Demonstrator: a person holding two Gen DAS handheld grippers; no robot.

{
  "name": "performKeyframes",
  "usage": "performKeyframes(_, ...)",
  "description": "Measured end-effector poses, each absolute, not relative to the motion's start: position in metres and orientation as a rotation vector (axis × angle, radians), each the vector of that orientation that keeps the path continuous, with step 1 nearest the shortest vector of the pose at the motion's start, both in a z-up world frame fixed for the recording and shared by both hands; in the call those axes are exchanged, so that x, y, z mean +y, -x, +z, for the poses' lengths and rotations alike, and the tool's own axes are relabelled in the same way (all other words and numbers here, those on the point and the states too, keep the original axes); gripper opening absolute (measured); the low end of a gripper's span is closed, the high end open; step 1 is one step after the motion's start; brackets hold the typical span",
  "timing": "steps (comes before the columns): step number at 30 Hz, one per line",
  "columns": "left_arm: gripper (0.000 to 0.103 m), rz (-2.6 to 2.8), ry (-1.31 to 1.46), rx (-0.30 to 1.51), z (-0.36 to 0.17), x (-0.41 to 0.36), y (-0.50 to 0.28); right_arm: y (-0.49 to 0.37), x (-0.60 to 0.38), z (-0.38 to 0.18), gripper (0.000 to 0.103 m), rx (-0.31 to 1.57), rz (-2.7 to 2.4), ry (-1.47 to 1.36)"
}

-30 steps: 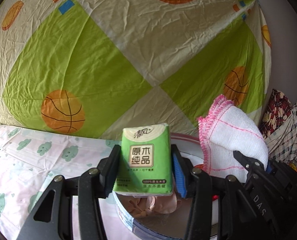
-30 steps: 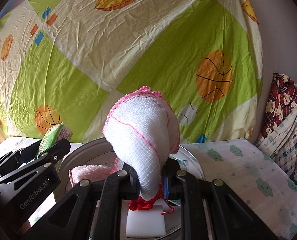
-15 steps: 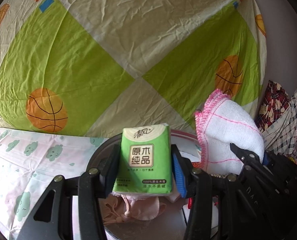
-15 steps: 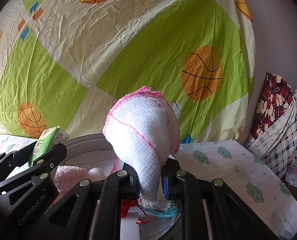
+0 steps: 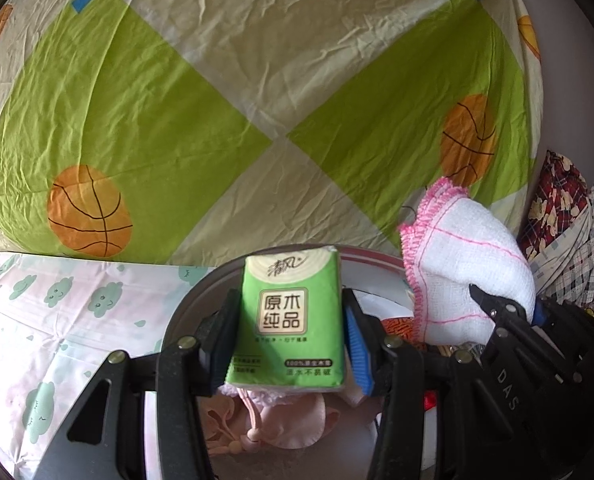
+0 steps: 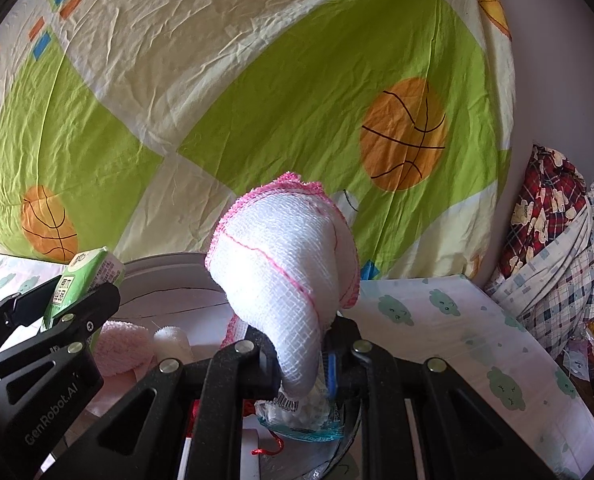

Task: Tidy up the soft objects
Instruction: 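Carry the towel with the right tool while the left tool carries the tissue pack over the tin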

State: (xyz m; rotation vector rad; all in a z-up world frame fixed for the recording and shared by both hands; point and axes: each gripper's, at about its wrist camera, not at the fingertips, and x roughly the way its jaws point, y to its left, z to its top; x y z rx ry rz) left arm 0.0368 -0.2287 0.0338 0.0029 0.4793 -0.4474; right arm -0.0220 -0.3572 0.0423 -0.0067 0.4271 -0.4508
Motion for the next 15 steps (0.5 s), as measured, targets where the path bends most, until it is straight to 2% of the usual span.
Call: performKeyframes(15,0.048,-0.422,-0.024,0.524,0.027,-0.233,-0.047,0.010,-0.357,0.034,0.018,0.482,-0.435,0.019)
